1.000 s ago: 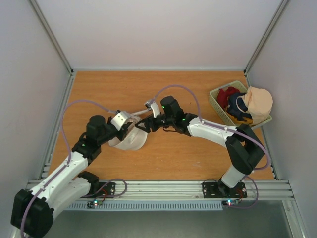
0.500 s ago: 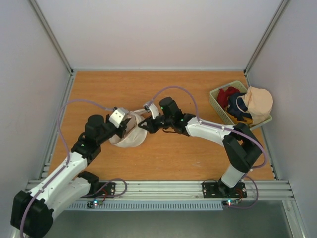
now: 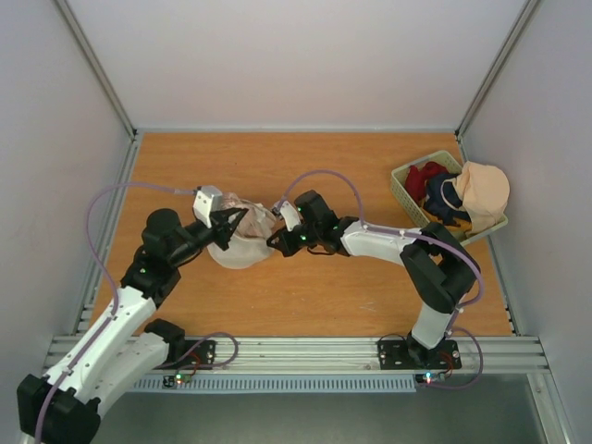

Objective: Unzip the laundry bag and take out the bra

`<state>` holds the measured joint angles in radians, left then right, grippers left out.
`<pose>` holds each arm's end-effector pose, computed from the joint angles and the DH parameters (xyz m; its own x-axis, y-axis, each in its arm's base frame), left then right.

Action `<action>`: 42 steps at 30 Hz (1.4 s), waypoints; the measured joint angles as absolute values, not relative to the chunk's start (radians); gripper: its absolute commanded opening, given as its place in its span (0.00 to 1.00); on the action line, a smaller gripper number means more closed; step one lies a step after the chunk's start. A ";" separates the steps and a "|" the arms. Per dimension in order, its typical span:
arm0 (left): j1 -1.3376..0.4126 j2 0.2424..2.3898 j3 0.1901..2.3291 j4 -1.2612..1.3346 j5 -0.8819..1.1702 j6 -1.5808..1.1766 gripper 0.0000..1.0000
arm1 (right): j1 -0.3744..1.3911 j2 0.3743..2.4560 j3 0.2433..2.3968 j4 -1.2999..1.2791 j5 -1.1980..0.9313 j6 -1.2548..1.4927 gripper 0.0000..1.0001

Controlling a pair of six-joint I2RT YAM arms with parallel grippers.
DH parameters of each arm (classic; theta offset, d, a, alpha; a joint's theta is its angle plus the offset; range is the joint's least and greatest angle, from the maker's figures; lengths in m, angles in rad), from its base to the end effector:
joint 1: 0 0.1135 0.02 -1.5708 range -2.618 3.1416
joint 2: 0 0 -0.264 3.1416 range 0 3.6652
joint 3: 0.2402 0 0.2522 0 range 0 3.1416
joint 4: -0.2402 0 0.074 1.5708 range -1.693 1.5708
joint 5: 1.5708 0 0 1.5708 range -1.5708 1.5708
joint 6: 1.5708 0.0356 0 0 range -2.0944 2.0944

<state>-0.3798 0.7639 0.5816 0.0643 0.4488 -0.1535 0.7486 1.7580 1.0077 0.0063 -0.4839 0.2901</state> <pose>0.1675 -0.0835 0.2982 -0.2203 -0.0604 -0.9736 0.7088 0.6757 -0.2023 0.2575 0.2618 0.1783 -0.7195 -0.3228 -0.6149 -0.6757 0.5300 0.5124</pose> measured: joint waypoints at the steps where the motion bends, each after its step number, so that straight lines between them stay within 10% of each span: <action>1: -0.376 0.765 0.582 0.068 0.450 -0.186 0.01 | 0.749 1.758 1.008 0.007 -0.479 0.287 0.01; 16: -0.359 0.793 0.581 0.131 0.237 -0.221 0.01 | 0.789 1.739 0.934 0.002 -0.332 0.228 0.03; 24: -0.355 0.796 0.511 0.148 0.371 -0.237 0.01 | 0.789 1.635 0.928 -0.040 -0.340 0.181 0.54; 32: -0.355 0.811 0.441 0.147 0.416 -0.245 0.01 | 0.794 1.477 0.937 -0.015 -0.363 0.155 0.75; 34: -0.355 0.811 0.441 0.153 0.421 -0.239 0.01 | 0.813 1.461 0.947 -0.009 -0.344 0.135 0.98; 42: -0.355 0.810 0.441 0.155 0.434 -0.249 0.01 | 0.909 1.510 1.016 0.051 -0.229 0.120 0.98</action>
